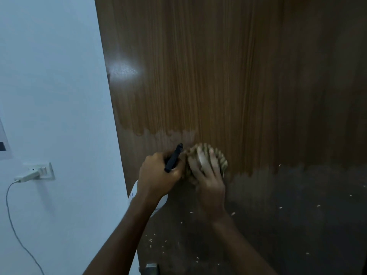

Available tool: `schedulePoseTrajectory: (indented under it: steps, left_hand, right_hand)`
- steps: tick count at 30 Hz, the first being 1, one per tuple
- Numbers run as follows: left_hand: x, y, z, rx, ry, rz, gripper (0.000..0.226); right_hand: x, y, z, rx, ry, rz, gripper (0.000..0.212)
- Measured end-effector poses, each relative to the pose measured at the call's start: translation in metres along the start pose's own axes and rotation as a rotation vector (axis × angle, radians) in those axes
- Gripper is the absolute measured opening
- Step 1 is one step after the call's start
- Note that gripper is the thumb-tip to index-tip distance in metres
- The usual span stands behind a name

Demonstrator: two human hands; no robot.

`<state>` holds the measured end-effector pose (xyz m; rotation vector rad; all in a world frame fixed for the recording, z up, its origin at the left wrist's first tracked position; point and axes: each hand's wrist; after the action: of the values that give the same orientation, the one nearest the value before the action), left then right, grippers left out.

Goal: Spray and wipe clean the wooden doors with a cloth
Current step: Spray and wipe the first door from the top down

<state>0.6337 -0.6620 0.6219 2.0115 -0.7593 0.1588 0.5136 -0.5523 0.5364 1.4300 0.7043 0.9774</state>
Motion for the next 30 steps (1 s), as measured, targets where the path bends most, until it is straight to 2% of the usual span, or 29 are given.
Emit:
schedulePoseTrajectory:
  steps: [4, 6, 10, 14, 16, 20, 24, 26, 28, 30]
  left_hand:
    - [0.003, -0.002, 0.012, 0.014, 0.009, -0.007, 0.046]
    - [0.007, -0.005, 0.016, 0.038, -0.001, 0.004, 0.042]
    - [0.019, -0.015, 0.019, 0.057, 0.013, 0.019, 0.037]
    - [0.029, -0.024, 0.032, 0.113, 0.074, 0.005, 0.042]
    - [0.035, -0.027, 0.035, 0.166, 0.114, -0.018, 0.041]
    - [0.046, -0.029, 0.040, 0.232, 0.128, -0.064, 0.043]
    - [0.056, -0.031, 0.043, 0.189, 0.099, -0.093, 0.043]
    - [0.061, -0.030, 0.042, 0.175, 0.047, -0.110, 0.044]
    - [0.065, -0.027, 0.042, 0.150, 0.022, -0.141, 0.041]
    - [0.068, -0.024, 0.044, 0.128, 0.004, -0.171, 0.039]
  right_hand:
    - [-0.014, 0.085, 0.010, -0.121, -0.027, -0.064, 0.060]
    - [-0.020, 0.075, 0.021, -0.135, -0.034, -0.088, 0.068]
    - [-0.018, 0.003, 0.035, -0.059, -0.030, -0.018, 0.065]
    - [-0.012, 0.042, 0.042, -0.240, 0.116, -0.044, 0.068]
    - [-0.011, 0.072, 0.048, -0.265, 0.179, -0.071, 0.073]
    - [-0.021, 0.096, 0.055, -0.208, 0.096, -0.065, 0.073]
    - [-0.036, 0.025, 0.067, -0.029, -0.045, 0.016, 0.073]
    - [-0.036, -0.012, 0.073, 0.092, -0.051, 0.088, 0.061]
    - [-0.037, -0.008, 0.078, 0.088, -0.017, 0.097, 0.059]
    - [-0.042, 0.031, 0.086, 0.004, -0.005, 0.057, 0.069]
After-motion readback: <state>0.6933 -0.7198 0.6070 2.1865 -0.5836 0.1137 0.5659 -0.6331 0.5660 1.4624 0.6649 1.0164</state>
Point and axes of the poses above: each hand's wrist, its own y-axis towards the middle knuckle, its own x-axis out of the back of the hand, z = x × y, and after that the axes turned 3 degrees about -y, right-handed
